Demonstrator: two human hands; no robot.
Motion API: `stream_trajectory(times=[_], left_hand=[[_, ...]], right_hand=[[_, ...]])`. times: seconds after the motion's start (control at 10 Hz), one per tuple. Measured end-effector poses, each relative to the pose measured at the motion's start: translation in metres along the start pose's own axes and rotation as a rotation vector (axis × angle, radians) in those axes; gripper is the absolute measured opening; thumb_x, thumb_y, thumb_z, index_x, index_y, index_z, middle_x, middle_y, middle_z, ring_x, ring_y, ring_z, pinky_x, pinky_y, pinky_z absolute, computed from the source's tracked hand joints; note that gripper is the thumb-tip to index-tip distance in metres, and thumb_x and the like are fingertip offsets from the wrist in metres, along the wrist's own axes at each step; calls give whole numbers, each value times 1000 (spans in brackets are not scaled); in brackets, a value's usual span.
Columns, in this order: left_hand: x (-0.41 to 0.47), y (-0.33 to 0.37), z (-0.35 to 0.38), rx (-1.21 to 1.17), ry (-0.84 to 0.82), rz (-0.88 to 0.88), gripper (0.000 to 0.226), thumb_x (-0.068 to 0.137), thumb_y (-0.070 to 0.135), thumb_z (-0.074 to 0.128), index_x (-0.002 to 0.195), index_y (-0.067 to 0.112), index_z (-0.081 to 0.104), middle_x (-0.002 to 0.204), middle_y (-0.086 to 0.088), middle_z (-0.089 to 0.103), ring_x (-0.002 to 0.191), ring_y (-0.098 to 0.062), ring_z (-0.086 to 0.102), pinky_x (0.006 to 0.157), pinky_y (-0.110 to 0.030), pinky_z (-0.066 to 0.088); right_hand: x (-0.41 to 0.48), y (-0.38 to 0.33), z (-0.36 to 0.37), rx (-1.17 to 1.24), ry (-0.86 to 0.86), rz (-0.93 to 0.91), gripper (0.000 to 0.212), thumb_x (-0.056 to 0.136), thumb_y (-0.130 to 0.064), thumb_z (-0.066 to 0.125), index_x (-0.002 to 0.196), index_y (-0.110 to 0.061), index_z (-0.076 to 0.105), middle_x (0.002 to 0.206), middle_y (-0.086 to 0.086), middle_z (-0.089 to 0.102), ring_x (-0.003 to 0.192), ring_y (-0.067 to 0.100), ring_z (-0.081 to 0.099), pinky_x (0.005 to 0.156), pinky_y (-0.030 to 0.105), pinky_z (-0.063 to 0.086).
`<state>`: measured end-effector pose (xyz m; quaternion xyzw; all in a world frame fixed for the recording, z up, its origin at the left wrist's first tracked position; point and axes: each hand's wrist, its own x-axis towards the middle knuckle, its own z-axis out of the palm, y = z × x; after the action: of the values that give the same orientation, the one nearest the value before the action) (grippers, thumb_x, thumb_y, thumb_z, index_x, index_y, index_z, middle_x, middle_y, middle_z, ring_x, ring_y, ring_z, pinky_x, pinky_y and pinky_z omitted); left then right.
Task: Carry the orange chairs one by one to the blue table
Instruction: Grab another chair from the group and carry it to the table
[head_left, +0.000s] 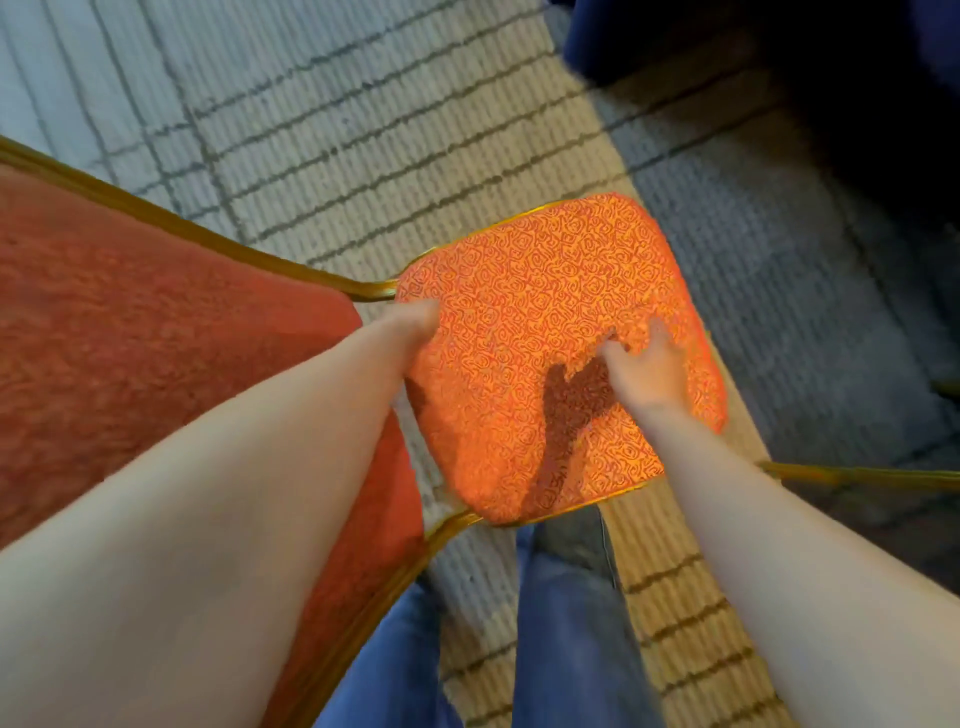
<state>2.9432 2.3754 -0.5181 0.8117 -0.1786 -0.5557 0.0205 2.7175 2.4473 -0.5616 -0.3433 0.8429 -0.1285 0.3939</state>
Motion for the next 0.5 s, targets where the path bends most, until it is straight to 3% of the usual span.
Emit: stream_trajectory(times=[0.1,0.2,0.3,0.4,0.5], left_hand=[[-60,-6,-26,105,-81,236,44,103,28,40,136,0,49,138,-15,53,125,-32,54,92,-31,47],[-107,-18,-60,348,-85,417,46,100,32,46,133,1,51,133,-19,57,120,-34,58,93,-35,50],[-142,-31,-84,674,-40,568,46,99,34,45,129,1,55,131,-20,58,119,-34,56,91,-34,46],[-174,-41,-113,992,20,707,49,100,39,40,120,0,61,126,-19,61,117,-34,57,91,-36,46],[-194,-45,-134,1049,98,802,46,94,49,43,106,11,65,115,-10,67,108,-29,62,82,-33,47]], right_hand=[[-71,-17,-1,111,-48,20,73,81,-39,59,143,-3,43,138,25,51,128,36,49,107,39,37],[-137,-32,-6,196,-107,26,56,90,-26,61,139,-4,48,129,23,59,118,34,56,98,37,41],[-187,-42,-18,237,-127,9,55,92,-21,63,141,-3,46,134,20,55,123,32,53,102,35,39],[-234,-54,-37,253,-114,-5,54,93,-23,62,141,-5,46,133,18,55,121,29,54,96,30,39],[-263,-62,-49,255,-107,-19,54,94,-27,61,142,-8,45,137,15,53,124,27,52,93,27,37]])
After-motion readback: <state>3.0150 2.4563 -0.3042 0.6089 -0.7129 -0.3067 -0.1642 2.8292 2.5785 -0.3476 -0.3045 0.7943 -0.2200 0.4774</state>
